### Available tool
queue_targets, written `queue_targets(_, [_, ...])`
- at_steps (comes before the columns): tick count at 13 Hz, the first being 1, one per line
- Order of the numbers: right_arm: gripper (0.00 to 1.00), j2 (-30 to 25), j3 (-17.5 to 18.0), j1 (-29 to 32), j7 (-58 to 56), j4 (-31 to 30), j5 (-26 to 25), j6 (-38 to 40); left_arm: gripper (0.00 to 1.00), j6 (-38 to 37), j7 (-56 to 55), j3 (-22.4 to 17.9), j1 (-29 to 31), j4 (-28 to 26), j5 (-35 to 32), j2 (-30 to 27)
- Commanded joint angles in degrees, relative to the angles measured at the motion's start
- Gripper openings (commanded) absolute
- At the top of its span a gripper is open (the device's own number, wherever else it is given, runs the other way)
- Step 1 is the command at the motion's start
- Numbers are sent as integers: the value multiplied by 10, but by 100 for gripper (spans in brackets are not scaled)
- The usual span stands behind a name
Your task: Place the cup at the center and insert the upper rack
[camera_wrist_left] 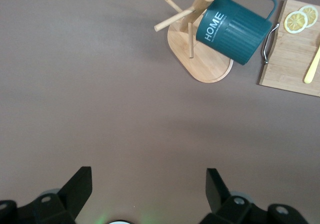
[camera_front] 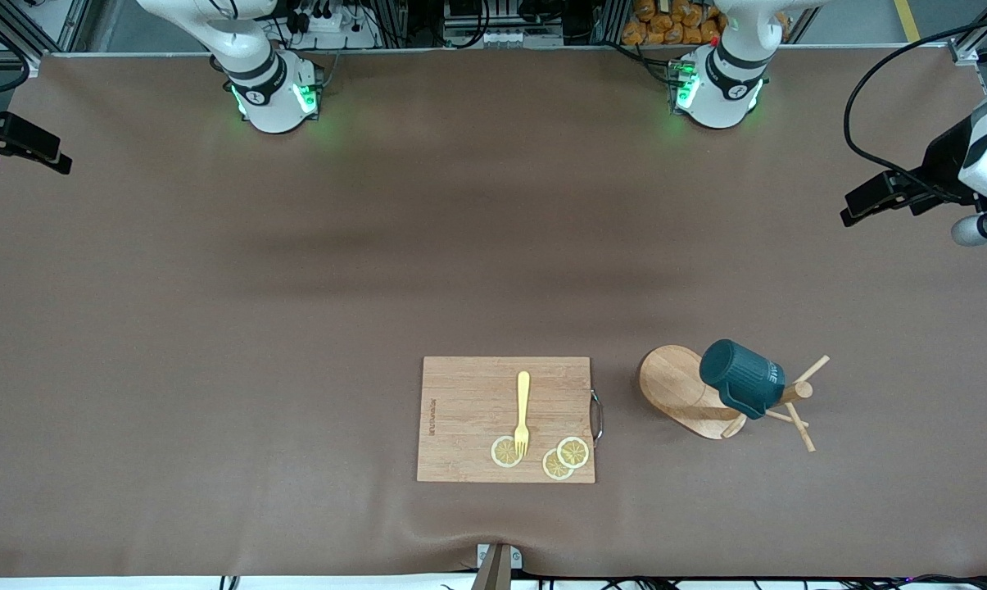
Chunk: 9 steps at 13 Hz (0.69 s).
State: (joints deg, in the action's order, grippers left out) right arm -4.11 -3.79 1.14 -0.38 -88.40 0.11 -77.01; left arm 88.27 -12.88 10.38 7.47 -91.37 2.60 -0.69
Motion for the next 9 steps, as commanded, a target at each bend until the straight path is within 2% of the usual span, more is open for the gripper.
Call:
queue_targets(1, [100, -14, 7, 4, 2, -11, -6, -1, 100, 21, 18, -17, -15, -33, -11, -30])
queue_targets(9, [100, -14, 7, 4, 2, -10, -6, 27, 100, 14, 22, -40, -33, -21, -24, -27])
